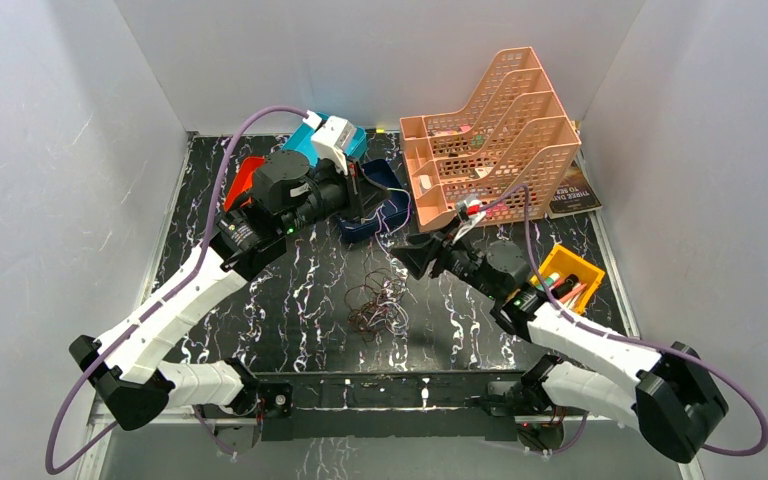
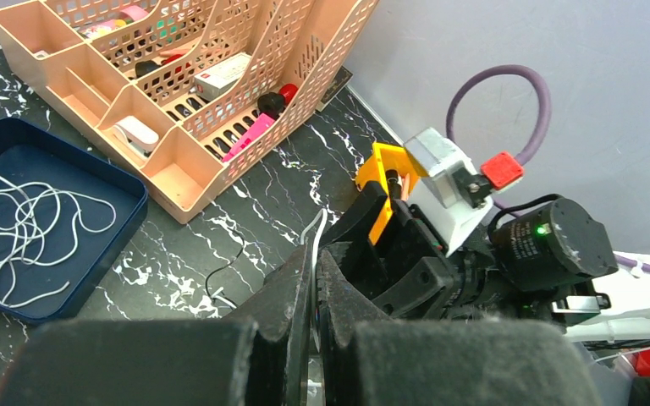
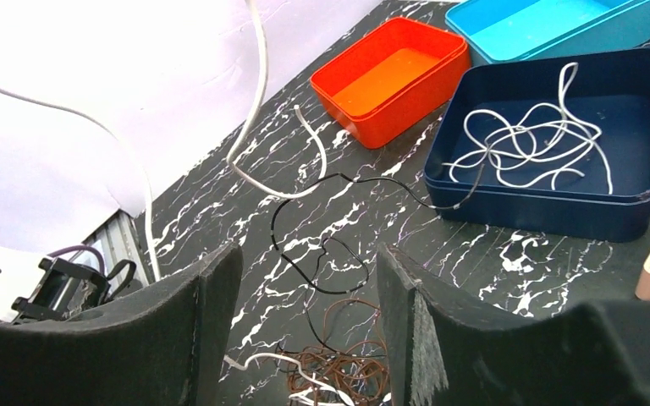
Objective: Untangle the cables
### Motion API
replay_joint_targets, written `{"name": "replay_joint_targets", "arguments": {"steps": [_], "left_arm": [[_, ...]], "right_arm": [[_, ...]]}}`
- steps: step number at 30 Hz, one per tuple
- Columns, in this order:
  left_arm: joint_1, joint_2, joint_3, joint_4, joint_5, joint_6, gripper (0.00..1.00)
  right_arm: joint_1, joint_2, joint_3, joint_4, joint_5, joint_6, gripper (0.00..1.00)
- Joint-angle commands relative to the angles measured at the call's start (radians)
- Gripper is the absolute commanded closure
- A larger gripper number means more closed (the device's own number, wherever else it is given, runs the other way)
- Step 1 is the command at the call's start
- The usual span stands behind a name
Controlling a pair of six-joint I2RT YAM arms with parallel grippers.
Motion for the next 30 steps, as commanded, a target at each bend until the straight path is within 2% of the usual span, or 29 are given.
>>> {"name": "replay_joint_targets", "arguments": {"steps": [1, 9, 12, 14, 16, 17, 22, 25, 30], "left_arm": [[0.005, -0.026, 0.008, 0.018, 0.031, -0.007, 1.0], [0.006, -0.027, -0.009, 0.033, 0.05, -0.025, 1.0], [0.006, -0.027, -0.012, 0.034, 0.052, -0.029, 1.0], [0.006, -0.029, -0.012, 0.034, 0.052, -0.03, 1.0], [0.006, -0.033, -0.01, 0.034, 0.051, -0.031, 1.0], [0.006, -0.034, -0.008, 0.035, 0.05, -0.032, 1.0], [0.006, -0.042, 0.008, 0.037, 0.034, -0.029, 1.0], [0.006, -0.045, 0.029, 0.041, 0.026, -0.027, 1.0], [0.006, -0.045, 0.076, 0.048, 0.005, -0.014, 1.0]], "right_arm": [[0.002, 0.067, 0.059, 0.115, -0.054, 0.01, 0.32], [0.002, 0.24, 0.088, 0.278, -0.086, 0.041, 0.29], [0.003, 0.3, 0.104, 0.328, -0.093, 0.049, 0.31], [0.002, 0.335, 0.112, 0.345, -0.102, 0.053, 0.41], [0.002, 0.361, 0.105, 0.367, -0.102, 0.063, 0.56], [0.003, 0.372, 0.098, 0.377, -0.102, 0.069, 0.6], [0.002, 0.415, 0.046, 0.4, -0.108, 0.102, 0.94], [0.002, 0.44, 0.011, 0.416, -0.125, 0.115, 1.0], [0.002, 0.479, -0.047, 0.432, -0.132, 0.126, 1.0]]}}
